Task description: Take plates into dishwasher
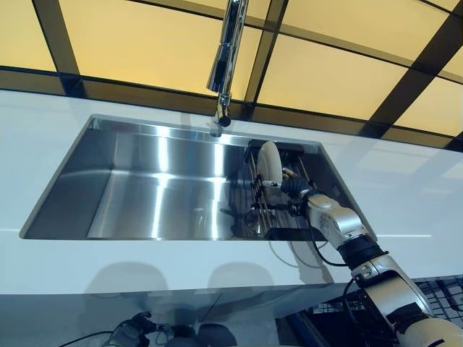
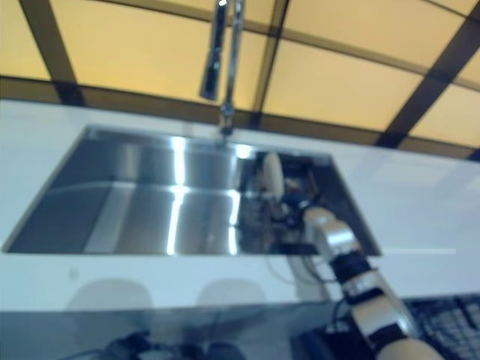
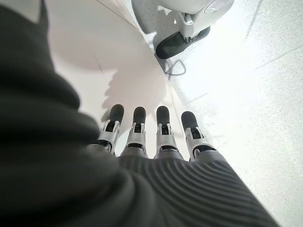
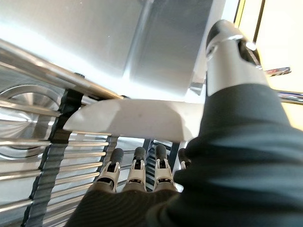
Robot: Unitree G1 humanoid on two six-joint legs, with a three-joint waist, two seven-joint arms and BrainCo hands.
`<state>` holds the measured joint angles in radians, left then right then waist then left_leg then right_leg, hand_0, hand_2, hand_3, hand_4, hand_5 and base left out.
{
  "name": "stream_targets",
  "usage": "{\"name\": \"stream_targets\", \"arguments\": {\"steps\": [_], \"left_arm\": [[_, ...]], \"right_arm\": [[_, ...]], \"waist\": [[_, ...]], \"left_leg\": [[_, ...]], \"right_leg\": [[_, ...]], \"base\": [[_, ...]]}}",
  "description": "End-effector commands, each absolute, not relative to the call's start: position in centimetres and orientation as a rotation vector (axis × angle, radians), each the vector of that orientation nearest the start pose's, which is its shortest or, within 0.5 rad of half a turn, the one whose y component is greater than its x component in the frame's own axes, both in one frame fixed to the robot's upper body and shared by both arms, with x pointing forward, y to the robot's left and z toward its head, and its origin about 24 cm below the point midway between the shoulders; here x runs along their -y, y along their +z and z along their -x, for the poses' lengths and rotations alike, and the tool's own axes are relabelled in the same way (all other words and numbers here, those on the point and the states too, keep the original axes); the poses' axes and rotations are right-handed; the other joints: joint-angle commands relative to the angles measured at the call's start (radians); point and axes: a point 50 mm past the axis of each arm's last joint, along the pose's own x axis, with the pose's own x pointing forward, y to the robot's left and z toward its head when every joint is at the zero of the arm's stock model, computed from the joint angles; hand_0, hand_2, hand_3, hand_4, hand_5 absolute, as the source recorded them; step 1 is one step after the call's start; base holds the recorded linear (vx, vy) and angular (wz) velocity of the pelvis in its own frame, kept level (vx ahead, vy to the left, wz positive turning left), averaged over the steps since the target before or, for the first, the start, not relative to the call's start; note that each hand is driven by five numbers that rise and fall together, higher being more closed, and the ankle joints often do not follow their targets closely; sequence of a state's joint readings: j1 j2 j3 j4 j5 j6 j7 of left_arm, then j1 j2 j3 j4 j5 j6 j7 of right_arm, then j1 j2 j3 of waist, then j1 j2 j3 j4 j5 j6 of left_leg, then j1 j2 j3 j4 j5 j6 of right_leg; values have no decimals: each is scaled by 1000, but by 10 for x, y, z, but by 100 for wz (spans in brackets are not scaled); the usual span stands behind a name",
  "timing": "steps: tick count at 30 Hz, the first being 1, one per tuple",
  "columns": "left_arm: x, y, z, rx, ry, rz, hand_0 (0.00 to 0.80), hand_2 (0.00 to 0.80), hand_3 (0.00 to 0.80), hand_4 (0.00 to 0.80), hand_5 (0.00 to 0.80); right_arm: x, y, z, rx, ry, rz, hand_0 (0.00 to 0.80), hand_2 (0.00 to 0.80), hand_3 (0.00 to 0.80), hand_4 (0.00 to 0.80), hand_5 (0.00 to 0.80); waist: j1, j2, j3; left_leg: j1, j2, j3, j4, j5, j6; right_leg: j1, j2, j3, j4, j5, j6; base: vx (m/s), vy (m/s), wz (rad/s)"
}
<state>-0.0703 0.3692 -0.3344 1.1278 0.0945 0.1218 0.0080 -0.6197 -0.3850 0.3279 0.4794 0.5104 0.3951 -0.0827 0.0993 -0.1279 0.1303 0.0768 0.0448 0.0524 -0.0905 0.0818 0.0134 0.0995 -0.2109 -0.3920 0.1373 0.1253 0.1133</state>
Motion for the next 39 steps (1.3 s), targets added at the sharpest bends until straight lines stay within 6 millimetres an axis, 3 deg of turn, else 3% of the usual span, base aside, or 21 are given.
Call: {"name": "stream_targets", "arguments": {"steps": [1, 12, 13, 14, 16, 30, 39], "left_arm": [[-245, -139, -155, -1136, -146, -643, 0, 0, 0, 0, 0], [-240, -140, -156, -1136, -154, -631, 0, 0, 0, 0, 0], [-238, -140, -156, -1137, -155, -629, 0, 0, 0, 0, 0], [-238, -140, -156, -1137, -155, -629, 0, 0, 0, 0, 0], [-237, -141, -155, -1140, -155, -625, 0, 0, 0, 0, 0], [-240, -145, -142, -1164, -152, -622, 0, 0, 0, 0, 0], [-240, -146, -138, -1168, -169, -630, 0, 0, 0, 0, 0]], "right_arm": [[163, 92, -363, -237, 105, 141, 0, 0, 0, 0, 0], [159, 84, -359, -235, 60, 129, 0, 0, 0, 0, 0], [160, 84, -359, -230, 40, 134, 191, 191, 191, 191, 191], [161, 84, -359, -228, 35, 137, 285, 285, 285, 285, 285], [163, 83, -359, -222, 15, 136, 800, 800, 800, 800, 800], [170, 94, -362, -192, -15, 132, 800, 800, 800, 800, 800], [178, 107, -366, -159, -55, 149, 800, 800, 800, 800, 800]], "waist": [[24, 26, 9], [24, 32, 14], [23, 32, 13], [23, 32, 13], [23, 33, 15], [33, 33, 16], [32, 35, 11]], "left_leg": [[56, -54, 66, 5, -139, 25], [58, -57, 60, 7, -143, 29], [58, -58, 58, 8, -144, 29], [58, -58, 58, 8, -144, 29], [59, -58, 57, 9, -145, 30], [68, -61, 59, 8, -151, 34], [70, -59, 53, 7, -149, 35]], "right_leg": [[-82, -39, 42, 52, -48, 75], [-87, -49, 40, 62, -43, 77], [-88, -50, 41, 64, -42, 78], [-88, -50, 41, 65, -41, 78], [-89, -52, 40, 67, -39, 79], [-93, -72, 15, 79, -24, 80], [-86, -54, 32, 88, -41, 73]], "base": [[0, 0, 0], [0, 0, 0], [0, 0, 0], [0, 0, 0], [15, 1, 1], [20, 5, 0], [24, -4, 0]]}}
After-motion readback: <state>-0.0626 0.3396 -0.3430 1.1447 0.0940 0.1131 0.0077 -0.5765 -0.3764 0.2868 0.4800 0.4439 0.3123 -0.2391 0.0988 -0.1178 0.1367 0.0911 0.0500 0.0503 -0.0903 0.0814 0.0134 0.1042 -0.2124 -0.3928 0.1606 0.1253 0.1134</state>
